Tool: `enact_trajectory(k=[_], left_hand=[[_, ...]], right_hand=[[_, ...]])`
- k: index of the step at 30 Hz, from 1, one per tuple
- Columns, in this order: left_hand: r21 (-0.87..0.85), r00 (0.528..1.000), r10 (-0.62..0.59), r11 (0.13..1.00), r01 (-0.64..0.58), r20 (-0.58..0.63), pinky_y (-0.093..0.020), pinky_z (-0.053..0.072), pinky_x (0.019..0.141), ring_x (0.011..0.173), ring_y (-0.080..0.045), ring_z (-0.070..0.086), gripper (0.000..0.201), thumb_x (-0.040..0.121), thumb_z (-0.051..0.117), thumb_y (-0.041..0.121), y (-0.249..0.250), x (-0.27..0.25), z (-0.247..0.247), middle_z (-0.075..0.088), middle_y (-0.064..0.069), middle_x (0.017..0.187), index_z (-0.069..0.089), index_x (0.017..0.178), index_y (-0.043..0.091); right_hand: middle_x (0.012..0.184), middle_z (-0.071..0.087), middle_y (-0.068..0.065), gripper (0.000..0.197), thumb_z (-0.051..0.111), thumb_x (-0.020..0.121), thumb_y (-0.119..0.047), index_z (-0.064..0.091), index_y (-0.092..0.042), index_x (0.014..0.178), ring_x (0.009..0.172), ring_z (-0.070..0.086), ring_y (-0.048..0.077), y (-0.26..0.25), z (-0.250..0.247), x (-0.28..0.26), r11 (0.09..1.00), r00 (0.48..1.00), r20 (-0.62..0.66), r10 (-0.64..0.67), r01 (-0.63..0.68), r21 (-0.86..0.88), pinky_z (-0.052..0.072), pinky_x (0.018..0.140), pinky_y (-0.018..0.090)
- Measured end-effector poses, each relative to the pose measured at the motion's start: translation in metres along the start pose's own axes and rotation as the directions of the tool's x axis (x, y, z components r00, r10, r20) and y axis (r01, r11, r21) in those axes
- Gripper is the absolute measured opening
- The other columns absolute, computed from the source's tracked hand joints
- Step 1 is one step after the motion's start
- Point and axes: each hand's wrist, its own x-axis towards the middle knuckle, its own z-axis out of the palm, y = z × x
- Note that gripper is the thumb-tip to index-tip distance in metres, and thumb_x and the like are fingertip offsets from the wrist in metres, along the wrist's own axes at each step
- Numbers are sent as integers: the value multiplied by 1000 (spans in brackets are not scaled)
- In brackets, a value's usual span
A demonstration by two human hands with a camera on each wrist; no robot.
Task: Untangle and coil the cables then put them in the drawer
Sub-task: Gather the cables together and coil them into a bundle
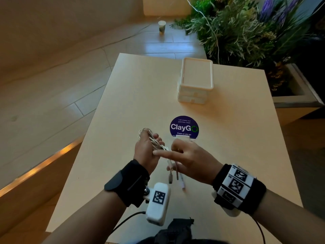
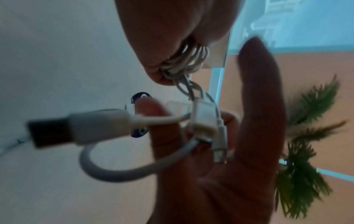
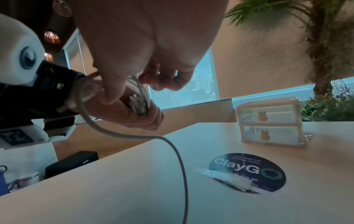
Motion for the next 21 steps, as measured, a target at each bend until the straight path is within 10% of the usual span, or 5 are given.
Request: enact_trajectory(k=[6,10,15,18,21], left_hand=[[526,956,220,800,-289,192,-22,35,41,49,-12,41,18,98,40,27,-8,-3,-14,43,-2,66,41,86,13],[734,942,37,617,-284,333,-19,36,43,49,-5,47,33,96,41,45,-14,-15,-17,50,-3,71,49,96,12],[680,842,-266,717,-152,469,-15,40,52,59,0,59,57,90,21,66,-11,-29,-10,67,5,71,60,109,29],[725,808,-312,661,-193,499,-17,35,50,55,0,50,13,79,64,32,-8,-30,-10,59,12,65,60,90,28],[786,814,-397,608,-113,424,-18,33,48,55,-7,45,14,72,65,10,-1,-25,-16,52,5,63,59,82,18]], right_hand=[[87,51,-3,16,57,87,-34,67,-22,91,77,49,8,9,-3,-2,815,976,62,210,-209,541,42,71,18],[76,57,3,8,59,91,-22,61,-15,88,62,49,7,7,-12,7,483,883,234,408,-426,765,42,60,20],[61,56,-6,2,62,89,-13,62,-13,87,50,48,11,5,-16,21,229,799,357,483,-509,830,40,45,22],[61,61,-4,7,66,85,-12,61,-11,89,51,53,12,3,-19,29,185,775,396,493,-538,823,43,46,21],[71,65,0,22,67,83,-15,60,-13,104,59,60,10,7,-28,31,163,742,508,439,-621,767,48,54,21]])
